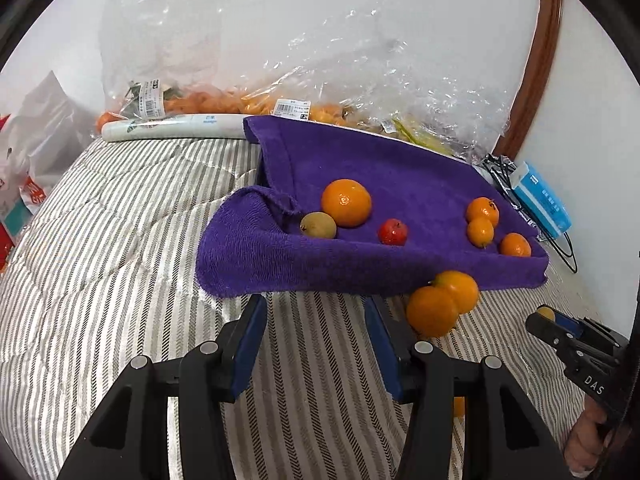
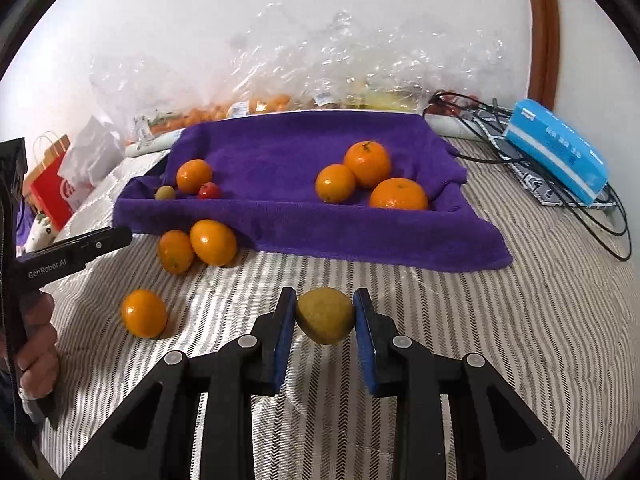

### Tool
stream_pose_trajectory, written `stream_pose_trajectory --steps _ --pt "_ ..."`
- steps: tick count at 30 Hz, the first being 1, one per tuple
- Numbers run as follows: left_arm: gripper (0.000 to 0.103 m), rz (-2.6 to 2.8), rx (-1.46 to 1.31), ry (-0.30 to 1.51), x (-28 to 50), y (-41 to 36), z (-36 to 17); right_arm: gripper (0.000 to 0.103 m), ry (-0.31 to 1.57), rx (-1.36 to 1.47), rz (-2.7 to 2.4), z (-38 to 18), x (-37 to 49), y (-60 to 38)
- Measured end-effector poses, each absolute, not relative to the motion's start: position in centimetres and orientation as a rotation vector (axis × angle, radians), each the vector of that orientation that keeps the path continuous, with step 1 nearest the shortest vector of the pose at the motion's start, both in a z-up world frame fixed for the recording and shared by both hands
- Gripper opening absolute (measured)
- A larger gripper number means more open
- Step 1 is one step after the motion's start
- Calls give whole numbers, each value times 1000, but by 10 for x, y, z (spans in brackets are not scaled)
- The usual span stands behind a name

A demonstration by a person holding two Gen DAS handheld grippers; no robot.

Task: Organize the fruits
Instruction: 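Hold the yellow-green fruit raised in the right tool above the bedspread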

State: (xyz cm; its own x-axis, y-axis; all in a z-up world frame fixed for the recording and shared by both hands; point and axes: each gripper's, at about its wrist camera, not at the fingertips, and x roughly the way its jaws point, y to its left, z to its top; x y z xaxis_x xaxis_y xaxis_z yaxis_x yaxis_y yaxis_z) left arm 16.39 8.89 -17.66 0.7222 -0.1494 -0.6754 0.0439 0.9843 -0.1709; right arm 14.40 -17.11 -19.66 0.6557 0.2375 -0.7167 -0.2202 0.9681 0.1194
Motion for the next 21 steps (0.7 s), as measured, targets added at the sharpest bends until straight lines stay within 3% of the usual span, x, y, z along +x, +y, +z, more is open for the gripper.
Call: stream_pose_trajectory --steps 21 --pt "48 -80 -151 736 144 86 -175 29 815 32 271 -197 141 -173"
